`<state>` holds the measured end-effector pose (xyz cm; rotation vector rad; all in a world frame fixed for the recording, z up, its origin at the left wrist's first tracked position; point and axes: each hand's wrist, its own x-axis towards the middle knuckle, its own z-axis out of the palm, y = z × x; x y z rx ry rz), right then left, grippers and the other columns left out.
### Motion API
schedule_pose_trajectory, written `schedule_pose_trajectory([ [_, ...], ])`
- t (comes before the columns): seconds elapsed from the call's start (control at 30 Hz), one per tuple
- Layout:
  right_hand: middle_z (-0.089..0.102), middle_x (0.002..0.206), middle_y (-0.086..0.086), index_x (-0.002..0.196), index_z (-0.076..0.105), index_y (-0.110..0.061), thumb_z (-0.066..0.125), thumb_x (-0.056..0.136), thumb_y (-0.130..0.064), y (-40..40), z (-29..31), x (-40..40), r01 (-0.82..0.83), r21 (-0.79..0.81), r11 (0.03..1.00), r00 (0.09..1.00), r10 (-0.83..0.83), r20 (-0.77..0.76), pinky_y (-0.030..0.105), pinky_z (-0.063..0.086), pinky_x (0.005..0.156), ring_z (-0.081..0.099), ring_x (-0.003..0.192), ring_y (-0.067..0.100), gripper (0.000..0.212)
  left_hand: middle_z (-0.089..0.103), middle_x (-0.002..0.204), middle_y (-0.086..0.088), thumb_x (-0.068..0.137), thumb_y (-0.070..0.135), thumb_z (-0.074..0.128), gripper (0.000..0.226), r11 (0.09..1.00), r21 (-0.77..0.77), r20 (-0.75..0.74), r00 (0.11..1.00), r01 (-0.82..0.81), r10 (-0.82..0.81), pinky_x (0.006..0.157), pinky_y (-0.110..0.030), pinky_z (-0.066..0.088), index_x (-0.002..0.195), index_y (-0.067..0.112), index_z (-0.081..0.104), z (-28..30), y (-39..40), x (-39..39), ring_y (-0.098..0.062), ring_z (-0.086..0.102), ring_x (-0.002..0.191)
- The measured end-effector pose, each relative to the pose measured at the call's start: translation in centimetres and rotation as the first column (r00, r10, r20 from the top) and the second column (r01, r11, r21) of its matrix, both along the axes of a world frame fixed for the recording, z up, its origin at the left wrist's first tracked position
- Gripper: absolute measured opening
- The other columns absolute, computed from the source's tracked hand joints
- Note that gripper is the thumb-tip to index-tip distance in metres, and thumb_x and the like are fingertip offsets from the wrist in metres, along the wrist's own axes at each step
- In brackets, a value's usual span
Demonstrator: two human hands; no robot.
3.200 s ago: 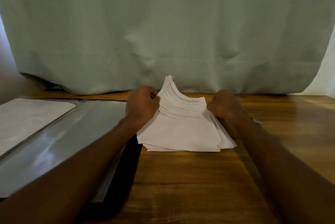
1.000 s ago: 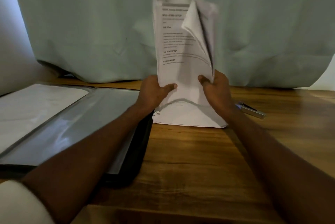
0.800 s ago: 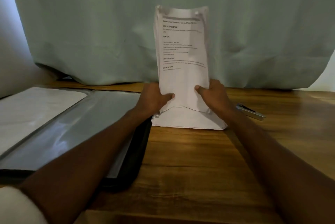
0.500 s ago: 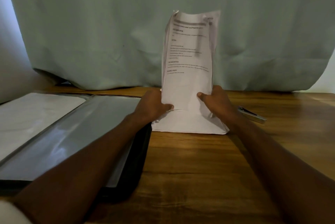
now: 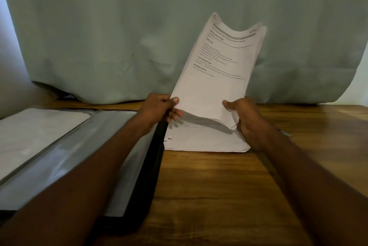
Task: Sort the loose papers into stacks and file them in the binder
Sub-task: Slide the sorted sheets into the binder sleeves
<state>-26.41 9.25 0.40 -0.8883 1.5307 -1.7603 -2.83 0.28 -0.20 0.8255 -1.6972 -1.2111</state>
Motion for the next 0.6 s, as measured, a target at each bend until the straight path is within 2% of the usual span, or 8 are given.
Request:
schedule_pose_trajectory([
  [0.1, 0.076, 0.110, 0.010, 0.106, 0.070, -0.013, 0.071, 0.087, -0.002, 0.7, 0.0, 0.4, -0.095, -0.091, 0.991, 0.981, 0.109, 0.158, 0.051, 0.055, 0.098, 0.071, 0.106, 0.035, 0.023, 0.073, 0.075, -0.016, 0.100, 0.013, 0.063, 0.020, 0.999, 0.049, -0.038, 0.999, 0.020, -0.019, 0.049, -0.022, 0.048, 0.111, -0.003, 0.068, -0.2, -0.4, 0.6, -0.016, 0.061, 0.055],
  [0.17, 0.077, 0.111, 0.008, 0.110, 0.070, -0.017, 0.069, 0.090, -0.005, 0.7, 0.0, 0.1, -0.140, -0.177, 0.974, 0.962, 0.176, 0.207, 0.050, 0.057, 0.096, 0.072, 0.106, 0.033, 0.023, 0.072, 0.076, -0.014, 0.099, 0.014, 0.064, 0.020, 0.995, 0.077, -0.019, 0.998, 0.059, -0.058, 0.051, -0.022, 0.049, 0.114, 0.001, 0.069, -0.5, -0.6, 1.1, -0.015, 0.061, 0.057],
  [0.27, 0.076, 0.116, 0.009, 0.119, 0.069, -0.015, 0.068, 0.092, -0.005, 0.5, -0.3, -0.3, -0.169, -0.215, 0.962, 0.949, 0.217, 0.229, 0.055, 0.053, 0.101, 0.071, 0.110, 0.033, 0.029, 0.072, 0.079, -0.014, 0.099, 0.017, 0.064, 0.025, 0.989, 0.107, -0.004, 0.995, 0.098, -0.098, 0.052, -0.023, 0.049, 0.117, 0.001, 0.069, -0.8, -0.6, 1.6, -0.017, 0.062, 0.060],
  [0.4, 0.074, 0.119, 0.010, 0.125, 0.067, -0.014, 0.065, 0.092, 0.000, 0.3, -0.7, -1.0, -0.214, -0.244, 0.946, 0.926, 0.276, 0.257, 0.056, 0.051, 0.104, 0.067, 0.117, 0.036, 0.036, 0.075, 0.093, -0.012, 0.098, 0.030, 0.066, 0.036, 0.983, 0.147, -0.076, 0.992, 0.110, -0.100, 0.055, -0.027, 0.054, 0.119, 0.001, 0.068, -0.4, -0.3, 1.2, -0.022, 0.069, 0.074],
  [0.43, 0.074, 0.121, 0.011, 0.127, 0.067, -0.014, 0.065, 0.092, 0.000, 0.4, -0.6, -1.0, -0.243, -0.250, 0.937, 0.918, 0.306, 0.253, 0.057, 0.050, 0.105, 0.066, 0.118, 0.037, 0.037, 0.075, 0.098, -0.011, 0.098, 0.031, 0.065, 0.037, 0.979, 0.160, -0.099, 0.989, 0.127, -0.112, 0.059, -0.028, 0.057, 0.121, 0.002, 0.067, -0.3, -0.2, 1.1, -0.023, 0.071, 0.081],
  [0.53, 0.072, 0.123, 0.012, 0.131, 0.066, -0.012, 0.067, 0.092, -0.004, 0.4, -0.6, -0.4, -0.333, -0.238, 0.913, 0.904, 0.380, 0.195, 0.057, 0.050, 0.105, 0.067, 0.117, 0.038, 0.040, 0.074, 0.118, -0.009, 0.097, 0.022, 0.066, 0.034, 0.960, 0.174, -0.158, 0.969, 0.219, -0.192, 0.086, -0.036, 0.061, 0.127, 0.004, 0.065, -0.4, 0.2, 0.9, -0.025, 0.072, 0.107],
  [0.6, 0.073, 0.123, 0.009, 0.131, 0.066, -0.012, 0.070, 0.092, -0.007, 0.1, -0.6, 0.3, -0.315, -0.228, 0.921, 0.933, 0.344, 0.102, 0.055, 0.051, 0.104, 0.069, 0.114, 0.034, 0.039, 0.073, 0.123, -0.009, 0.096, 0.015, 0.067, 0.033, 0.959, 0.137, -0.200, 0.955, 0.248, -0.218, 0.093, -0.039, 0.059, 0.128, 0.007, 0.065, -0.6, 0.7, 0.4, -0.026, 0.071, 0.112],
])
